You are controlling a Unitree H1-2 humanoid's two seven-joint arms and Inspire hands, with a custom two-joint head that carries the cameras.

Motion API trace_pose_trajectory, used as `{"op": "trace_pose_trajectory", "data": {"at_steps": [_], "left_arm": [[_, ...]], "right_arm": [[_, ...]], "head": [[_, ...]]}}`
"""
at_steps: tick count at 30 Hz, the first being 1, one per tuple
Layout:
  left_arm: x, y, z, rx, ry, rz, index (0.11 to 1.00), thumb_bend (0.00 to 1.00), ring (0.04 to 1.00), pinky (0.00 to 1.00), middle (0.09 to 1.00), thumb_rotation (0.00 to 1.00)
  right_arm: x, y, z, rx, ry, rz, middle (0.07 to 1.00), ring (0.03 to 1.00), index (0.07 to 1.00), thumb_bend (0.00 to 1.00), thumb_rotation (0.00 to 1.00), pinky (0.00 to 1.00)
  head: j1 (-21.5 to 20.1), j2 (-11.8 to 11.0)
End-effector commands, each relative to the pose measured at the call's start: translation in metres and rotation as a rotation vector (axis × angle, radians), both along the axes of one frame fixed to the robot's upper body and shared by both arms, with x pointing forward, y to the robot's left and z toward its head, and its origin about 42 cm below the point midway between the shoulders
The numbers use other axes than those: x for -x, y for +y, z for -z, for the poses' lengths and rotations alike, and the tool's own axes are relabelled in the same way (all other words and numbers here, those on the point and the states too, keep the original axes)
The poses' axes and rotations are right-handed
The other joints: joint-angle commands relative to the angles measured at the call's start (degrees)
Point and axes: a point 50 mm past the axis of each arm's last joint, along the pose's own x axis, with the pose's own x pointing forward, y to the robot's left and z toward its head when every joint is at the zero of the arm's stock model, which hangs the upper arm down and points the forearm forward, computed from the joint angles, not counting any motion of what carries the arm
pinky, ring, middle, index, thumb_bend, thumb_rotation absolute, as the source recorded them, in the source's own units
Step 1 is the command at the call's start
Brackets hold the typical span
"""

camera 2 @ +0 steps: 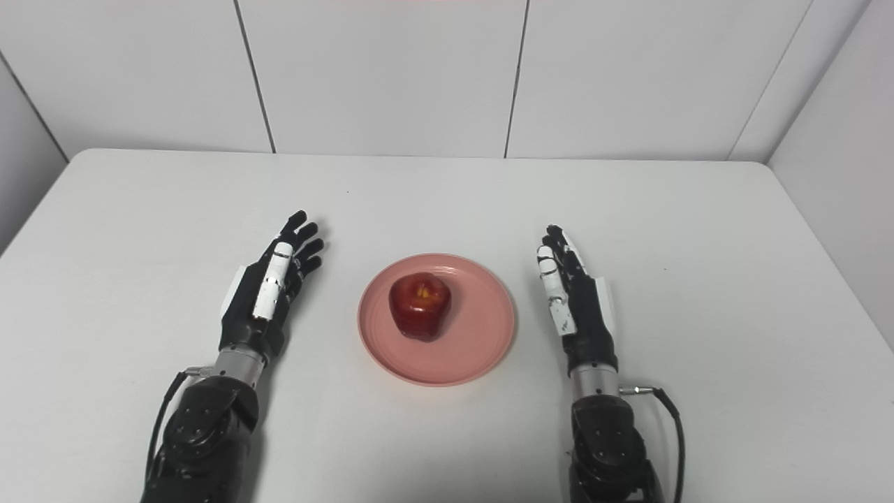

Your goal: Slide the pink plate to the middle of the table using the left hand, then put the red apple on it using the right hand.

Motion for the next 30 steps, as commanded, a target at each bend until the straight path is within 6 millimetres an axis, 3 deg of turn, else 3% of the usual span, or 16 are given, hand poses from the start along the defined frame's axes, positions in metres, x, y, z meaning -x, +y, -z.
{"op": "trace_pose_trajectory", "data": {"at_steps": [1, 4, 10, 14, 17, 30], "left_arm": [[-0.0103, -0.0039, -0.0217, -0.006, -0.108, 0.005, 0.902, 0.5, 0.912, 0.92, 0.932, 0.7], [-0.0096, -0.0034, -0.0234, -0.03, -0.121, 0.002, 0.905, 0.52, 0.913, 0.92, 0.935, 0.67], [-0.0085, -0.0003, -0.0257, -0.226, -0.217, -0.019, 0.937, 0.59, 0.912, 0.85, 0.959, 0.74], [-0.007, -0.0001, -0.0267, -0.323, -0.288, -0.027, 0.945, 0.61, 0.926, 0.87, 0.963, 0.73], [-0.006, -0.0008, -0.026, -0.352, -0.324, -0.026, 0.945, 0.63, 0.947, 0.91, 0.961, 0.66], [-0.003, -0.0028, -0.0272, -0.428, -0.369, -0.091, 0.93, 0.79, 0.913, 0.81, 0.936, 0.61]], "right_arm": [[-0.0088, 0.0003, -0.0152, 0.011, -0.089, 0.0, 0.889, 0.859, 0.897, 0.19, 1.0, 0.83], [-0.0091, -0.0002, -0.0144, 0.015, -0.093, -0.001, 0.889, 0.861, 0.897, 0.19, 1.0, 0.83], [-0.0087, -0.0009, -0.0144, 0.016, -0.093, 0.005, 0.882, 0.85, 0.892, 0.18, 1.0, 0.82], [-0.0081, -0.0011, -0.0147, 0.012, -0.094, 0.002, 0.882, 0.851, 0.891, 0.18, 1.0, 0.82], [-0.0077, -0.0011, -0.0151, 0.01, -0.091, 0.005, 0.884, 0.847, 0.895, 0.17, 1.0, 0.83], [-0.0075, -0.0021, -0.0157, 0.009, -0.101, 0.006, 0.873, 0.835, 0.886, 0.18, 1.0, 0.81]], "head": [[0.03, 0.09], [0.09, 0.16], [0.19, 0.27], [0.38, 0.32], [0.44, 0.31], [0.57, 0.41]]}}
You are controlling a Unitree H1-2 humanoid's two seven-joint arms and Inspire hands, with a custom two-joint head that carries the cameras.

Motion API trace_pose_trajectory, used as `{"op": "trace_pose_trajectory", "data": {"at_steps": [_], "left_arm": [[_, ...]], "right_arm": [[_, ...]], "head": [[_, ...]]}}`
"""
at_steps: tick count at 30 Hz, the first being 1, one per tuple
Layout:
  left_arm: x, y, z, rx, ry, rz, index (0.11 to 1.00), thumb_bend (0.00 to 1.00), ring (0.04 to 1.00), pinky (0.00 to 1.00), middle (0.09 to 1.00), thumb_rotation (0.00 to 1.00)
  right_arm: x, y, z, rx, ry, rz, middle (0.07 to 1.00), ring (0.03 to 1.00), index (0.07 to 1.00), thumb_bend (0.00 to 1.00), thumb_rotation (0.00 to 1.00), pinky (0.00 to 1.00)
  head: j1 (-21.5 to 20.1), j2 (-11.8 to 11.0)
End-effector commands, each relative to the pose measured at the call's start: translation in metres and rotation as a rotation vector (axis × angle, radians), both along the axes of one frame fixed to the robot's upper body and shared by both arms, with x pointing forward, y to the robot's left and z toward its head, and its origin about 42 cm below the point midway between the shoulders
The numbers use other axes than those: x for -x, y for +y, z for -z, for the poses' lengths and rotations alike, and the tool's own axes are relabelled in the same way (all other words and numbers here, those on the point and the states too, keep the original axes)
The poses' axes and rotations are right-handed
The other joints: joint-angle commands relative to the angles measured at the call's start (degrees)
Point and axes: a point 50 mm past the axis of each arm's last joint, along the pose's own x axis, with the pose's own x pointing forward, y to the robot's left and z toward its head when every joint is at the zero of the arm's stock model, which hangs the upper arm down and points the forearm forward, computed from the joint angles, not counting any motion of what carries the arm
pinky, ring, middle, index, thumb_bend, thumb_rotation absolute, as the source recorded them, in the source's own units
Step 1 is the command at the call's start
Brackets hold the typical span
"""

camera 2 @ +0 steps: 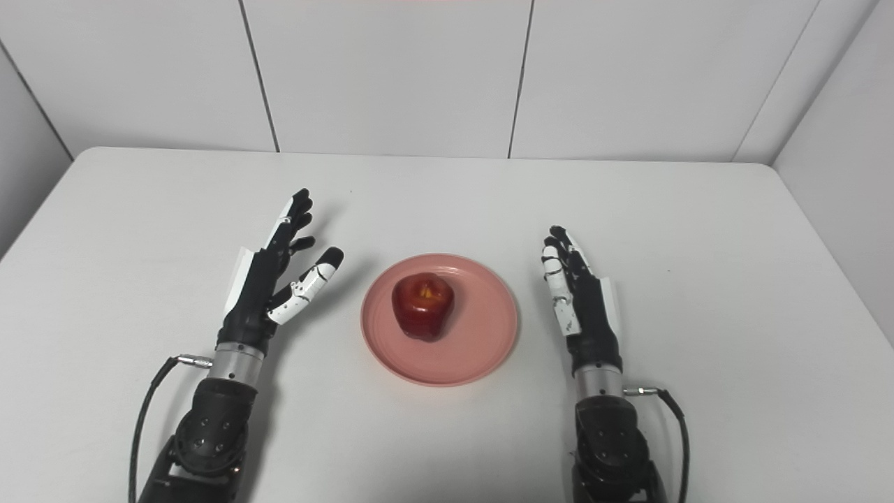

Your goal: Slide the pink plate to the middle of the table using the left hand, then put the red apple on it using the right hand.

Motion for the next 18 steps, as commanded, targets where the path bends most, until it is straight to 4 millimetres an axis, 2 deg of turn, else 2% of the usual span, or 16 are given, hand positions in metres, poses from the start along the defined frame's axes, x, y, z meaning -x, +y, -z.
{"op": "trace_pose_trajectory", "data": {"at_steps": [1, 5, 11, 16, 18], "left_arm": [[-0.0058, -0.0039, -0.0189, 0.013, -0.095, -0.014, 0.926, 0.81, 0.897, 0.8, 0.926, 0.6], [-0.0053, -0.0045, -0.0203, 0.02, -0.11, -0.03, 0.913, 0.82, 0.854, 0.76, 0.894, 0.58], [-0.0043, -0.0055, -0.0236, 0.003, -0.14, -0.076, 0.837, 0.83, 0.735, 0.63, 0.777, 0.53], [-0.0048, -0.0057, -0.0242, 0.044, -0.158, -0.103, 0.723, 0.83, 0.57, 0.48, 0.638, 0.46], [-0.0058, -0.0061, -0.0237, 0.058, -0.171, -0.12, 0.641, 0.81, 0.514, 0.43, 0.582, 0.42]], "right_arm": [[-0.0065, -0.0005, -0.0157, 0.001, -0.096, -0.002, 0.872, 0.832, 0.886, 0.18, 1.0, 0.81], [-0.0064, -0.0003, -0.0163, 0.003, -0.096, -0.001, 0.871, 0.83, 0.884, 0.17, 1.0, 0.81], [-0.0066, -0.0009, -0.0161, 0.004, -0.095, -0.001, 0.872, 0.831, 0.885, 0.18, 1.0, 0.81], [-0.0069, -0.0015, -0.0157, 0.01, -0.096, -0.004, 0.873, 0.829, 0.885, 0.17, 1.0, 0.81], [-0.0066, -0.0017, -0.0159, 0.009, -0.097, -0.005, 0.876, 0.833, 0.887, 0.17, 1.0, 0.81]], "head": [[0.04, 0.06], [0.02, 0.09], [0.15, 0.14], [0.16, 0.16], [0.13, 0.18]]}}
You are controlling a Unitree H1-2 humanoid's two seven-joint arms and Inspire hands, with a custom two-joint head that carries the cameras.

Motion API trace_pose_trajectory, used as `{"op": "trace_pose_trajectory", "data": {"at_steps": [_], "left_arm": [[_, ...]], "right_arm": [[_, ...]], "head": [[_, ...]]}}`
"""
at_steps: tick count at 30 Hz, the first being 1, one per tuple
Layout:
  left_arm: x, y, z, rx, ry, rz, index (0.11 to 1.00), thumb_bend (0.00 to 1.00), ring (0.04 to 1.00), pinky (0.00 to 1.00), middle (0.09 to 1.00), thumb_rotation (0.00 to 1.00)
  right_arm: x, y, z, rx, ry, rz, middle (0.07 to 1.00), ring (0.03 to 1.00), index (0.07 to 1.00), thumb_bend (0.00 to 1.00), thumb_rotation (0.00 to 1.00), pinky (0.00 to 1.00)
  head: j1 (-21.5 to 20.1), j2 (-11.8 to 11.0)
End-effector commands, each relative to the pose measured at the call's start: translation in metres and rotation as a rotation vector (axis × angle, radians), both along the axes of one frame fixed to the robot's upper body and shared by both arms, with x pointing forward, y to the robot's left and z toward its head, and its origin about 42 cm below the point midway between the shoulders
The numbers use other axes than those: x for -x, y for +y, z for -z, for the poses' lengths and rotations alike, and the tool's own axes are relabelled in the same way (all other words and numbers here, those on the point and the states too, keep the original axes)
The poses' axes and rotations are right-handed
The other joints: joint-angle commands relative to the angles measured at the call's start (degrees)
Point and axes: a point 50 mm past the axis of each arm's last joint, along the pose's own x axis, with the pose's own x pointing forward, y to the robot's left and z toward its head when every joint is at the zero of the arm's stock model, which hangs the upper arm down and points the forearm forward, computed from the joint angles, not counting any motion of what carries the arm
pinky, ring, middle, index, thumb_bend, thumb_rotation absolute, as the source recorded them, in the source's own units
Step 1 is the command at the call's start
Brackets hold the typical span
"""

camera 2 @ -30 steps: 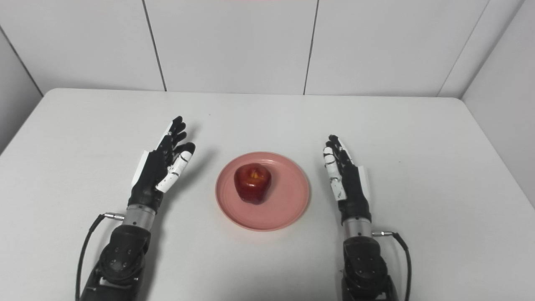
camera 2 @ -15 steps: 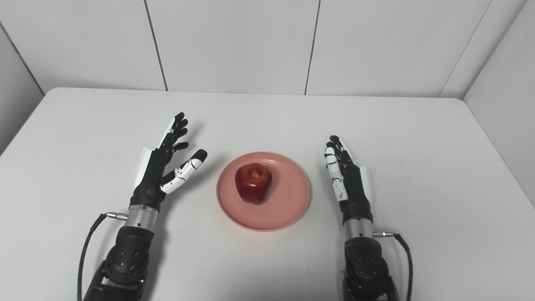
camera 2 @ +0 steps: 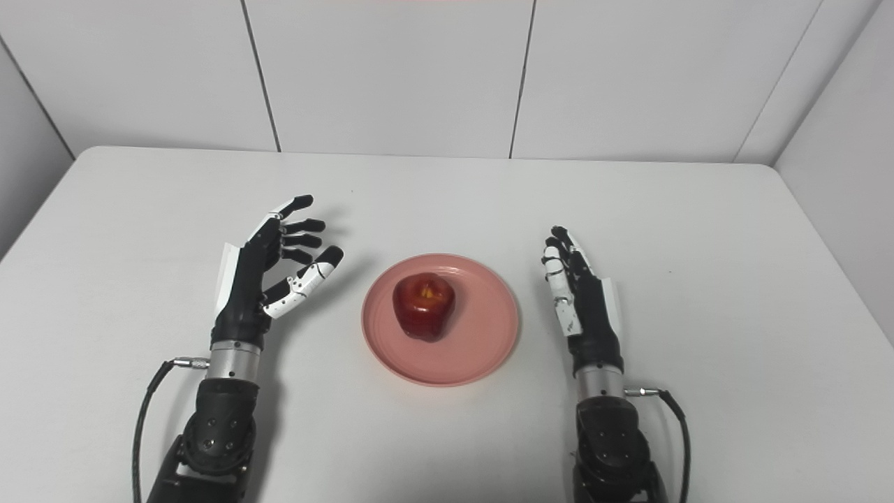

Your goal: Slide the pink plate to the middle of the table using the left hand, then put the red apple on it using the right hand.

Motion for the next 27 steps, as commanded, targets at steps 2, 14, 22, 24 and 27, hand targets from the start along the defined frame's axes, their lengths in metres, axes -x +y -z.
{"op": "trace_pose_trajectory", "data": {"at_steps": [2, 14, 22, 24, 27], "left_arm": [[-0.0069, -0.0044, -0.0185, 0.033, -0.117, -0.012, 0.619, 0.81, 0.502, 0.42, 0.569, 0.41], [-0.0073, -0.005, -0.0154, 0.033, -0.134, -0.031, 0.645, 0.74, 0.556, 0.46, 0.636, 0.41], [-0.0039, -0.0076, -0.0128, 0.041, -0.121, -0.013, 0.737, 0.72, 0.659, 0.55, 0.726, 0.55], [-0.0038, -0.0076, -0.0127, 0.035, -0.123, -0.009, 0.748, 0.71, 0.659, 0.56, 0.731, 0.6], [-0.0035, -0.0081, -0.0116, 0.046, -0.118, -0.004, 0.754, 0.72, 0.645, 0.56, 0.73, 0.68]], "right_arm": [[-0.0065, -0.0009, -0.0158, 0.002, -0.098, -0.007, 0.875, 0.833, 0.887, 0.18, 1.0, 0.81], [-0.0058, -0.0005, -0.0163, 0.003, -0.098, -0.005, 0.875, 0.833, 0.887, 0.18, 1.0, 0.82], [-0.0062, -0.0006, -0.0157, 0.002, -0.108, -0.008, 0.876, 0.832, 0.887, 0.18, 1.0, 0.81], [-0.006, -0.0006, -0.0157, 0.001, -0.108, -0.006, 0.873, 0.83, 0.884, 0.18, 1.0, 0.81], [-0.0059, -0.0002, -0.0158, 0.001, -0.106, -0.002, 0.87, 0.828, 0.882, 0.18, 1.0, 0.8]], "head": [[0.05, 0.0], [-0.04, 0.11], [-0.23, 0.15], [-0.26, 0.17], [-0.26, 0.18]]}}
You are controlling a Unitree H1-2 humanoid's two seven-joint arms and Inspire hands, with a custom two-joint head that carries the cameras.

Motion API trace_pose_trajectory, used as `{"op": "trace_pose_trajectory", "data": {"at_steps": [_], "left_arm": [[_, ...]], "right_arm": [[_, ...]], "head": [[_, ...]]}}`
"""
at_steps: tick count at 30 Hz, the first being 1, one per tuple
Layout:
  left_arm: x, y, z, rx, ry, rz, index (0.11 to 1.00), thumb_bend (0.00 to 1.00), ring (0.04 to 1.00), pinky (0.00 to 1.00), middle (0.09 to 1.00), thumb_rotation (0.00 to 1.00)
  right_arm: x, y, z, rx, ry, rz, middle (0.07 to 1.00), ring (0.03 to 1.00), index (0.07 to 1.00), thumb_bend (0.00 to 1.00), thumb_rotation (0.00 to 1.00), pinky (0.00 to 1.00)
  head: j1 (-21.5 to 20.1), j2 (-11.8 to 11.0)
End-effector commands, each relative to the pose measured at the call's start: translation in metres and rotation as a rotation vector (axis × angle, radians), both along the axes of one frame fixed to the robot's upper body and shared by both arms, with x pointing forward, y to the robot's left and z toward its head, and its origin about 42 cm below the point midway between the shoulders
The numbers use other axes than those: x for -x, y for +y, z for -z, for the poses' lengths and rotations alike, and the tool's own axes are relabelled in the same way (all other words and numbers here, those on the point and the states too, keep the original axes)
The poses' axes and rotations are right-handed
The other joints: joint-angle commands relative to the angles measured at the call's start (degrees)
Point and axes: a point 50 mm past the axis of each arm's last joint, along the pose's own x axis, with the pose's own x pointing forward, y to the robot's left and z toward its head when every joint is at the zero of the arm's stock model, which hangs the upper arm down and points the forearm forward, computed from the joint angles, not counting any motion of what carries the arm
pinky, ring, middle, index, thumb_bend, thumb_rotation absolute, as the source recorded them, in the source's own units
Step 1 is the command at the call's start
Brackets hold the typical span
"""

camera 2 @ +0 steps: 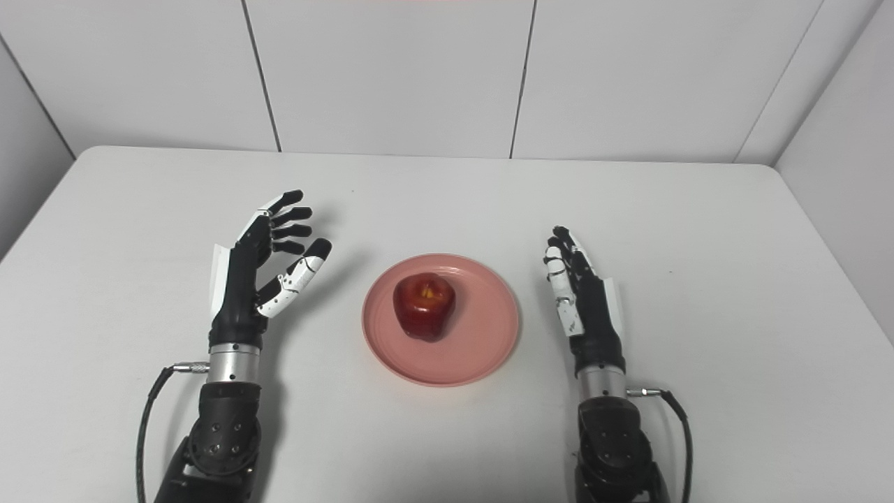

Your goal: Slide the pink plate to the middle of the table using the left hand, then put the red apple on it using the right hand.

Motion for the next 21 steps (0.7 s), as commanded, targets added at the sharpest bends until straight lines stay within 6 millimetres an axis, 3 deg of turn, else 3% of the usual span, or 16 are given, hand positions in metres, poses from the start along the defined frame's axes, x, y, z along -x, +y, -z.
{"op": "trace_pose_trajectory", "data": {"at_steps": [1, 8, 21], "left_arm": [[-0.0044, -0.0067, -0.0152, 0.034, -0.064, 0.027, 0.755, 0.71, 0.646, 0.56, 0.733, 0.7], [-0.0034, -0.0075, -0.0146, 0.088, -0.045, 0.057, 0.763, 0.66, 0.69, 0.65, 0.747, 0.75], [-0.0035, -0.0107, -0.0119, 0.145, -0.037, 0.065, 0.753, 0.54, 0.693, 0.67, 0.741, 0.91]], "right_arm": [[-0.0061, 0.0008, -0.0157, 0.0, -0.103, -0.004, 0.87, 0.828, 0.882, 0.18, 1.0, 0.8], [-0.006, 0.001, -0.0165, 0.011, -0.096, -0.001, 0.872, 0.834, 0.884, 0.19, 1.0, 0.8], [-0.0058, 0.0015, -0.0169, 0.008, -0.1, 0.001, 0.869, 0.829, 0.881, 0.19, 1.0, 0.8]], "head": [[-0.01, 0.03], [-0.24, 0.1], [-0.29, 0.18]]}}
